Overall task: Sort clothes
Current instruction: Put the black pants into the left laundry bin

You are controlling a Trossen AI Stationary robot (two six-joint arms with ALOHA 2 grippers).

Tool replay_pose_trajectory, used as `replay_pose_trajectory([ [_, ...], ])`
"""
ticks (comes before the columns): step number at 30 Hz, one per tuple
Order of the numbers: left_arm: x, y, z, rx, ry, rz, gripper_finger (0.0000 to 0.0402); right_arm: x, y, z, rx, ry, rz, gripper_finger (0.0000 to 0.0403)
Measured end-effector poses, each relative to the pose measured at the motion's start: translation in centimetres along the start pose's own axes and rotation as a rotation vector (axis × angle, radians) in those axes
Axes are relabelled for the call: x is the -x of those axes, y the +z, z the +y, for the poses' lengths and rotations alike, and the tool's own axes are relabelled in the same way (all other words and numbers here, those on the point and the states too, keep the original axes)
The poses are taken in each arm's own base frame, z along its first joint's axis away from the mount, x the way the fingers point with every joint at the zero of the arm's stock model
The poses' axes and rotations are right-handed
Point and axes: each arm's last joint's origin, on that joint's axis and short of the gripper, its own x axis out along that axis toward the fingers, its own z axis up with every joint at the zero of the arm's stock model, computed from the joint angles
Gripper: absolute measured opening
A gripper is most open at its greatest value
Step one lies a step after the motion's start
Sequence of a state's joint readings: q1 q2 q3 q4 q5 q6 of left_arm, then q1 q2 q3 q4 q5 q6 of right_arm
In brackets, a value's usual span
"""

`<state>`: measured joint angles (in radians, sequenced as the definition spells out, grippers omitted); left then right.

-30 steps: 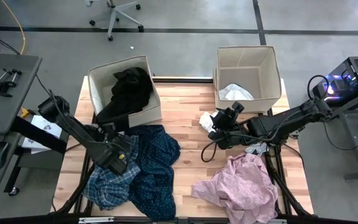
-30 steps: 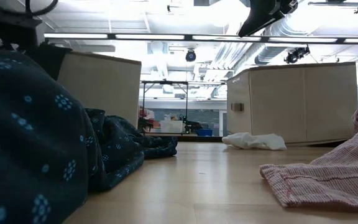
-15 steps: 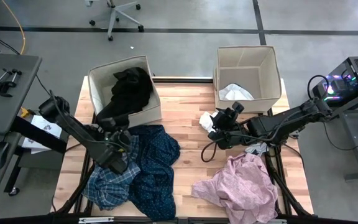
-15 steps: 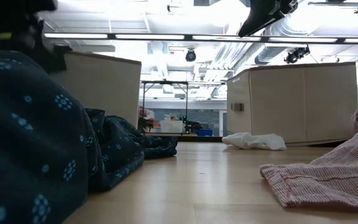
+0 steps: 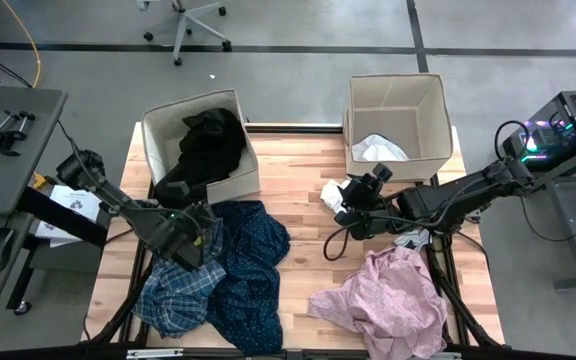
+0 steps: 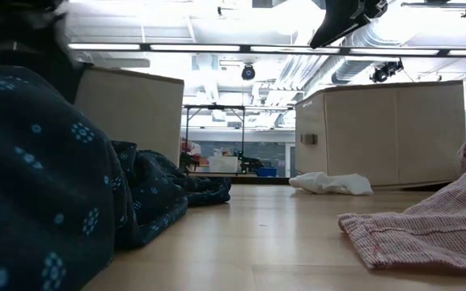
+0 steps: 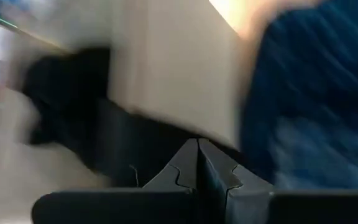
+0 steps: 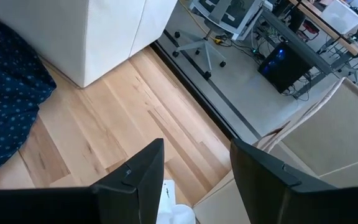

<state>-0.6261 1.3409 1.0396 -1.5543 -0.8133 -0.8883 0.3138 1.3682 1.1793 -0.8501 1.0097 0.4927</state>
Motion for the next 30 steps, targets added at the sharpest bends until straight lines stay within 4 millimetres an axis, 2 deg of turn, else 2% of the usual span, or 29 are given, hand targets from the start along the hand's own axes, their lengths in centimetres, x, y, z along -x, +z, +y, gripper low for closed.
replay_pose_trajectory([
  [4, 0.3, -1.2, -1.8, 0.019, -0.176, 0.113, 0.0, 0.0, 0.0, 0.0, -0.001, 0.0, 0.0, 0.0172],
  [11, -0.9, -4.8, -4.7, 0.378, -0.145, -0.018, 0.0013, 0.0, 0.0, 0.0, 0.001, 0.001, 0.0, 0.0172],
  [16, -2.0, -7.1, -5.3, 0.562, -0.112, -0.055, 0.0074, 0.0, 0.0, 0.0, 0.005, 0.003, 0.002, 0.0172],
  [19, -2.5, -8.1, -5.5, 0.584, -0.095, -0.077, 0.0123, 0.0, 0.0, 0.0, 0.004, 0.004, 0.003, 0.0172],
  [24, -3.2, -8.9, -5.3, 0.611, -0.067, -0.3, 0.0198, 0.0, 0.0, 0.0, 0.004, 0.004, 0.002, 0.0172],
  [27, -3.8, -9.3, -5.0, 0.648, -0.045, -0.397, 0.0224, 0.0, 0.0, 0.0, 0.002, 0.004, 0.002, 0.0172],
  [30, -4.3, -9.6, -4.8, 0.697, -0.044, -0.466, 0.0233, 0.0, 0.0, 0.0, 0.002, 0.004, 0.002, 0.0172],
])
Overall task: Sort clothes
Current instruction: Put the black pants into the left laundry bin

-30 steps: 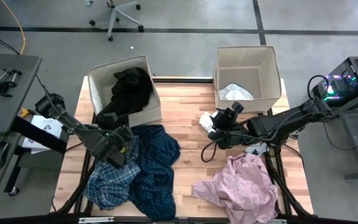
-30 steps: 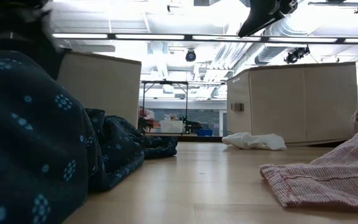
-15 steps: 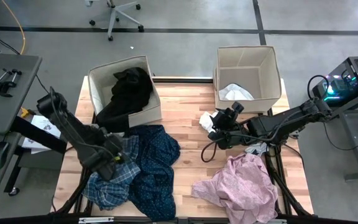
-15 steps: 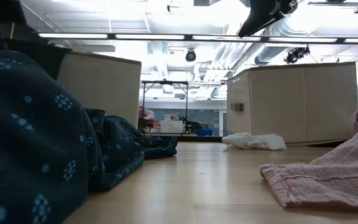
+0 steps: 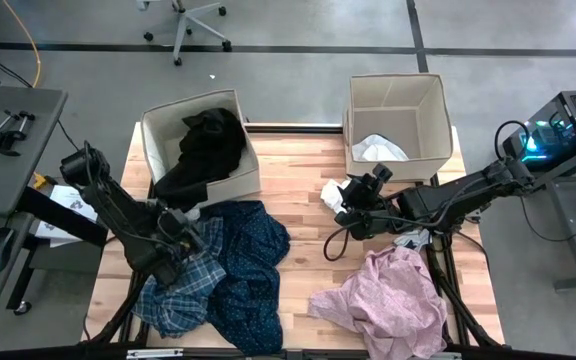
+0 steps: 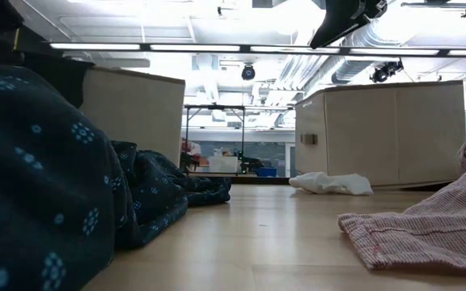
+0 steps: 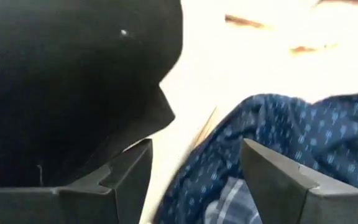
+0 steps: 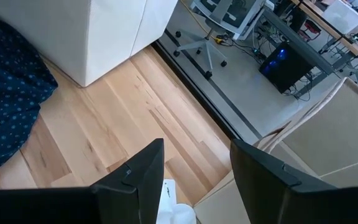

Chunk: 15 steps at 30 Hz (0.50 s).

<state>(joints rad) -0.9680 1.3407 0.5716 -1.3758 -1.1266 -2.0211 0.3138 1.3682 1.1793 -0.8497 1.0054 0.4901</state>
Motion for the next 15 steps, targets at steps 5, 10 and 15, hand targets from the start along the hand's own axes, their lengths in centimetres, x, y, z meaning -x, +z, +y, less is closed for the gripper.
replay_pose_trajectory([
  [5, -0.5, -0.3, 0.3, 0.121, 0.046, 0.035, 0.0226, 0.0, 0.0, 0.0, -0.002, 0.0, 0.0, 0.0172],
  [10, -0.5, 0.0, -0.1, 0.156, 0.064, 0.072, 0.0211, 0.0, 0.0, 0.0, -0.002, 0.0, 0.0, 0.0172],
  [15, -1.4, 0.2, 0.0, 0.18, 0.127, 0.078, 0.0207, 0.0, 0.0, 0.0, -0.003, 0.0, -0.001, 0.0172],
])
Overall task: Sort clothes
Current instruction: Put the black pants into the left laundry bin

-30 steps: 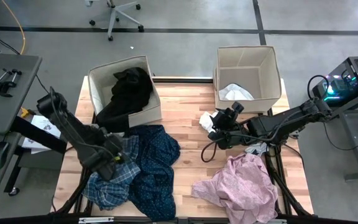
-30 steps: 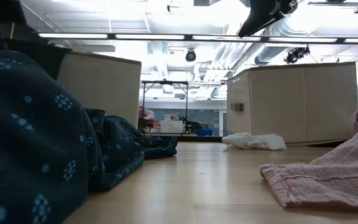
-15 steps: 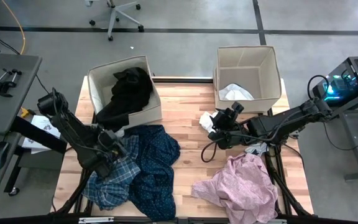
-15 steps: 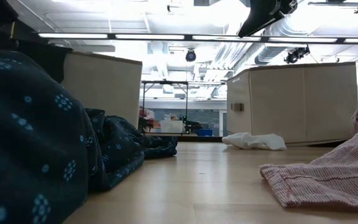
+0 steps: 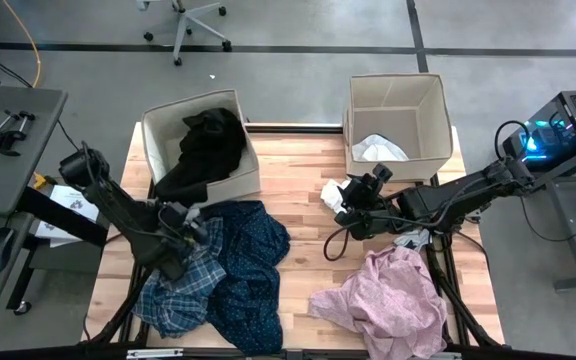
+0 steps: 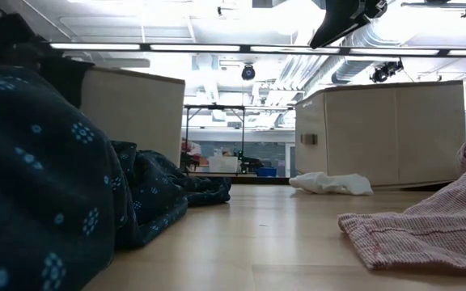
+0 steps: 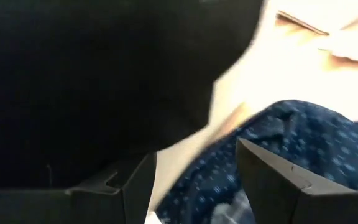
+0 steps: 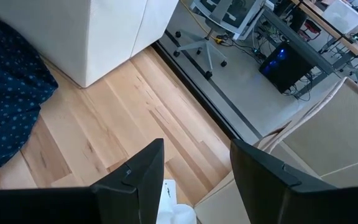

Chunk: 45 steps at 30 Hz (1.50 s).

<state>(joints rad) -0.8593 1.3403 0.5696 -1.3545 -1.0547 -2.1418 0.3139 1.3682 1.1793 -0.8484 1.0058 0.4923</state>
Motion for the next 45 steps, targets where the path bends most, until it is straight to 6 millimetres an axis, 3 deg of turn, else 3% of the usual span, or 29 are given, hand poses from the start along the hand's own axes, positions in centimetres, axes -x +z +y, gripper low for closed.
replay_pose_trajectory([
  [10, -2.5, 0.6, -0.6, -0.023, 0.157, 0.093, 0.0206, 0.0, 0.0, 0.0, 0.0, 0.0, 0.0, 0.0172],
  [15, -2.5, 1.5, -1.1, -0.093, 0.119, -0.014, 0.0204, 0.0, 0.0, 0.0, 0.0, 0.0, 0.0, 0.0172],
  [25, -0.6, 5.6, -1.7, -0.318, 0.165, -0.055, 0.0153, 0.0, 0.0, 0.0, -0.001, -0.001, 0.0, 0.0172],
  [36, -0.2, 8.9, -2.1, -0.455, 0.153, -0.028, 0.0104, 0.0, 0.1, 0.0, -0.01, -0.002, -0.007, 0.0172],
  [45, 1.0, 14.2, -1.1, -0.571, 0.119, -0.018, 0.0091, 0.0, 0.1, 0.0, -0.009, -0.001, -0.006, 0.0172],
])
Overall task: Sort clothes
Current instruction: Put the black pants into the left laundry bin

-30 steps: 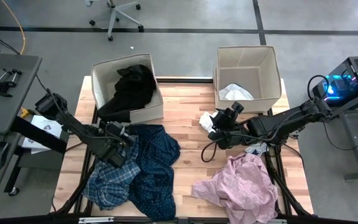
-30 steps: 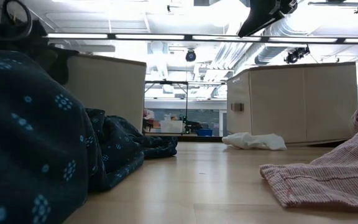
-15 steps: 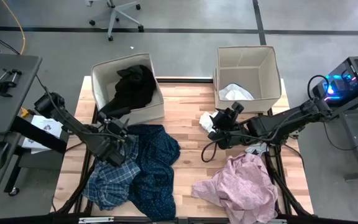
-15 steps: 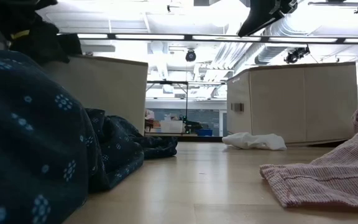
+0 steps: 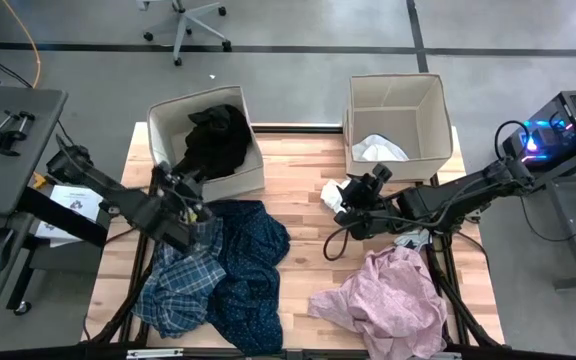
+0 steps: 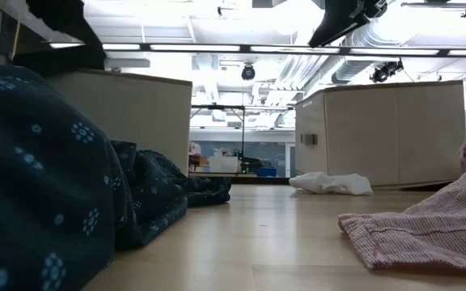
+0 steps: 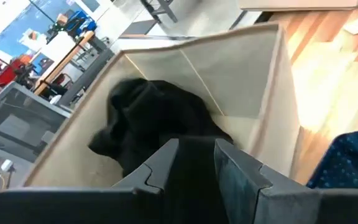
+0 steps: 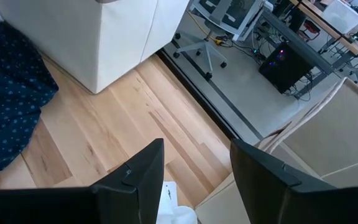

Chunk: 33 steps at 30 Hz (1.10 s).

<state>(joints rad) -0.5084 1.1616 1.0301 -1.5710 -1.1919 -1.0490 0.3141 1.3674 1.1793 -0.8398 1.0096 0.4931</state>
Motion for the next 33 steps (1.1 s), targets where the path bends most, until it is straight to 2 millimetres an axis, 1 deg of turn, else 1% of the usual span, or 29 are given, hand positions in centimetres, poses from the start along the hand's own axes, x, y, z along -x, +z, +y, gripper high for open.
replay_pose_trajectory([
  [4, -0.4, 0.5, 2.5, 0.002, 0.024, 0.014, 0.0091, 0.0, 0.0, 0.0, -0.001, 0.0, 0.0, 0.0172],
  [8, -1.0, 0.2, 4.8, 0.033, 0.054, 0.052, 0.0091, 0.0, 0.0, 0.0, -0.001, 0.001, 0.0, 0.0172],
  [11, -1.1, -0.2, 5.9, 0.02, 0.025, 0.095, 0.0091, 0.0, 0.0, 0.0, 0.0, 0.004, 0.002, 0.0172],
  [13, -1.0, -0.2, 5.9, -0.031, -0.054, 0.13, 0.0091, 0.0, 0.0, 0.0, 0.001, 0.004, 0.002, 0.0172],
  [14, -0.9, -0.2, 5.8, -0.071, -0.123, 0.156, 0.0091, 0.0, 0.0, 0.0, 0.003, 0.004, 0.002, 0.0172],
  [17, -0.5, -0.3, 4.7, -0.163, -0.42, 0.264, 0.0091, 0.0, 0.0, 0.0, 0.004, 0.004, 0.002, 0.0172],
  [19, -0.2, -0.4, 4.0, -0.147, -0.584, 0.359, 0.0091, 0.0, 0.0, 0.0, 0.004, 0.004, 0.002, 0.0172],
  [21, 0.0, -0.6, 3.6, -0.083, -0.66, 0.467, 0.0091, 0.0, 0.0, 0.0, 0.004, 0.004, 0.002, 0.0172],
  [23, 0.0, -1.0, 3.6, -0.005, -0.643, 0.581, 0.0091, 0.0, 0.0, 0.0, 0.003, -0.003, -0.002, 0.0172],
  [26, 0.0, -1.6, 4.0, 0.112, -0.536, 0.7, 0.0091, 0.0, 0.0, 0.0, 0.002, -0.005, -0.004, 0.0172],
  [29, 0.1, -1.9, 4.2, 0.218, -0.522, 0.712, 0.0098, 0.0, 0.0, 0.0, 0.001, -0.006, -0.005, 0.0172],
  [33, 0.1, -2.7, 4.4, 0.313, -0.522, 0.802, 0.012, 0.0, 0.0, 0.0, 0.005, -0.004, -0.002, 0.0172],
])
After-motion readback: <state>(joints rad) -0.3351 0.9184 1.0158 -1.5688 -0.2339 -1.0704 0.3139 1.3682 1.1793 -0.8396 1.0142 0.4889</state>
